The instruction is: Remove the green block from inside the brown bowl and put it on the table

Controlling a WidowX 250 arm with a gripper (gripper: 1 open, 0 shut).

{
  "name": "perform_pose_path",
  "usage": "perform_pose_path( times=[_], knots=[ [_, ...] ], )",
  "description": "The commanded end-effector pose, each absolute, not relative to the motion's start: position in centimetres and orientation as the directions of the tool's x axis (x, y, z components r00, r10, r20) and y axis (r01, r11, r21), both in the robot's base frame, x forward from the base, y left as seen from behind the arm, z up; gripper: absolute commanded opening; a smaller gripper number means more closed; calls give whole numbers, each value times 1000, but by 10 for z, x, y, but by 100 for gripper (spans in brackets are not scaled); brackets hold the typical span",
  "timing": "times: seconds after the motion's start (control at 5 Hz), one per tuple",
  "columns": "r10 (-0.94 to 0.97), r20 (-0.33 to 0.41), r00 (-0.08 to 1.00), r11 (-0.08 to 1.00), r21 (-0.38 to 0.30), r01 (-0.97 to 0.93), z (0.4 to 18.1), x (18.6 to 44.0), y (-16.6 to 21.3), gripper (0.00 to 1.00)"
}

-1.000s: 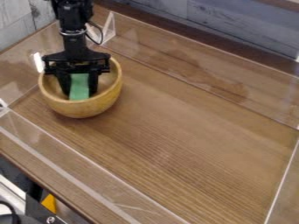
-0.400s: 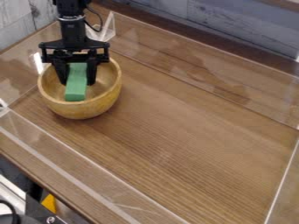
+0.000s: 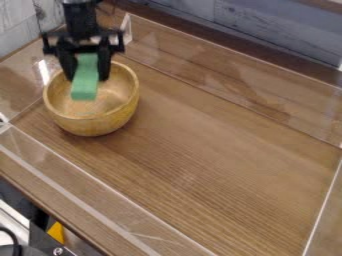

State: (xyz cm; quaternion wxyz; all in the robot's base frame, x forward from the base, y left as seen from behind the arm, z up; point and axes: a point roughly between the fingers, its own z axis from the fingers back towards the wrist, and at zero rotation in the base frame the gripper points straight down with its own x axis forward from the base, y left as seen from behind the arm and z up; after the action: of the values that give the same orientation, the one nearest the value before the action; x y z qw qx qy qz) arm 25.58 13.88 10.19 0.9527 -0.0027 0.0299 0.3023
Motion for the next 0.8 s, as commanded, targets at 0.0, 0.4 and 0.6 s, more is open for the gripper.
perform_pose_path(
  times=[0.0, 0.4, 0.6],
  knots=[
    [537, 22, 843, 844, -27, -536, 143, 257, 128, 0],
    [324, 43, 945, 946, -18, -324, 142, 249, 80, 0],
    [229, 39, 973, 973, 1, -229, 126, 247, 48, 0]
  ],
)
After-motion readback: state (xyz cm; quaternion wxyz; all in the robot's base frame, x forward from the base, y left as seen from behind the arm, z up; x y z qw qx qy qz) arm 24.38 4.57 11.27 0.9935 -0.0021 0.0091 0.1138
